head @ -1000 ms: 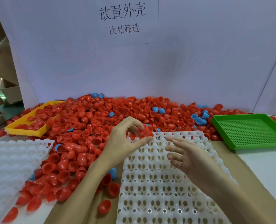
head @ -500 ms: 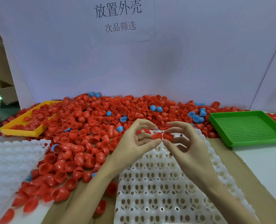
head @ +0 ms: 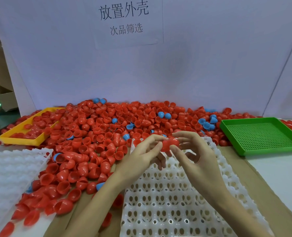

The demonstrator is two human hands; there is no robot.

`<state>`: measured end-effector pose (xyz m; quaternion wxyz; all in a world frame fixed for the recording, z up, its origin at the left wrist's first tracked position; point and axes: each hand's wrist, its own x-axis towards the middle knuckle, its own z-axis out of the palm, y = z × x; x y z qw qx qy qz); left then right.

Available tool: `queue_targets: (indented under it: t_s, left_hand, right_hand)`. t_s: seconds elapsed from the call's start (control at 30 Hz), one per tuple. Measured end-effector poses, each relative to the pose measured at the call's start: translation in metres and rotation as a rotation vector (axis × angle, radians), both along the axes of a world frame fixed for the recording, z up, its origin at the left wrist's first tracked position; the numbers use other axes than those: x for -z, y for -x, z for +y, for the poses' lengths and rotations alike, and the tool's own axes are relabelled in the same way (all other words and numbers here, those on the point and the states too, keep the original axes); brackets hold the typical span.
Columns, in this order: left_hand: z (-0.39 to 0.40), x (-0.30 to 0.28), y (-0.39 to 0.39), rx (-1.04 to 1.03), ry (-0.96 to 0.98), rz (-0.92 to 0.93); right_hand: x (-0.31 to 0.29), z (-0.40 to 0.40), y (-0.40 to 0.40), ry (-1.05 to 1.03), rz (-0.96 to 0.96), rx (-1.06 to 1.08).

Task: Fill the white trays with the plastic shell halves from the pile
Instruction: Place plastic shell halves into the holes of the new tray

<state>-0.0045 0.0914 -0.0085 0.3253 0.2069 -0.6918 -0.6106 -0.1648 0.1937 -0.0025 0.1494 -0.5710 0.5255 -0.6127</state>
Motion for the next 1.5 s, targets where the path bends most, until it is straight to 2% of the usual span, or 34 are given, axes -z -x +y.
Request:
queue_targets:
  t_s: [0.1,0.2,0.3,0.47,0.53,0.6,0.7,0.73,0.77,0.83,0.93,1.03,1.2,1.33,1.5]
  left_hand:
    - [0.003,0.001,0.006,0.080,-0.230,0.047]
    - [0.005,0.002,0.008,0.086,-0.345,0.028]
    - [0.006,0.000,0.007,0.029,-0.351,-0.022]
    - [0.009,0.001,0.008,-0.015,-0.246,-0.118]
    - [0.012,0.002,0.009,-0.004,-0.152,-0.154]
    - [0.016,0.005,0.011,-0.085,0.033,-0.188]
    - [0.016,0.011,0.012,-0.396,0.550,-0.248]
    - [0.016,0.011,0.011,-0.425,0.697,-0.262]
    - [0.016,0.010,0.010,-0.398,0.813,-0.262]
    - [0.015,0.011,0.011,-0.301,0.927,-0.221]
    - [0.016,0.010,0.014,-0.327,0.852,-0.160]
    - [0.012,0.012,0.013,-0.402,0.636,-0.112]
    - [-0.004,0.009,0.010,-0.535,0.427,-0.058]
    - [-0.015,0.010,0.016,-0.598,0.476,-0.140]
    - [-0.037,0.007,0.035,-0.661,0.572,-0.324]
  right_hand:
    - [0.000,0.000,-0.001,-0.003,-0.048,-0.033]
    - [0.001,-0.001,0.000,-0.015,0.004,-0.029]
    - [0.004,-0.002,0.000,-0.026,0.075,-0.012]
    - [0.010,-0.003,-0.001,-0.091,0.125,0.070]
    - [0.012,-0.004,0.001,-0.118,0.106,0.083]
    - [0.011,-0.004,0.003,-0.134,0.049,0.058]
    - [0.011,-0.003,0.005,-0.134,0.065,0.108]
    - [0.011,-0.003,0.006,-0.139,0.103,0.139]
    - [0.012,-0.003,0.007,-0.144,0.141,0.160]
    - [0.014,-0.004,0.008,-0.154,0.174,0.167]
    - [0.018,-0.007,0.008,-0.165,0.102,0.118]
    - [0.017,-0.009,0.009,-0.157,0.006,0.095]
    - [0.019,-0.009,0.011,-0.301,0.146,0.098]
    - [0.022,-0.008,0.005,-0.393,0.363,0.062]
    - [0.021,-0.007,0.005,-0.419,0.453,0.048]
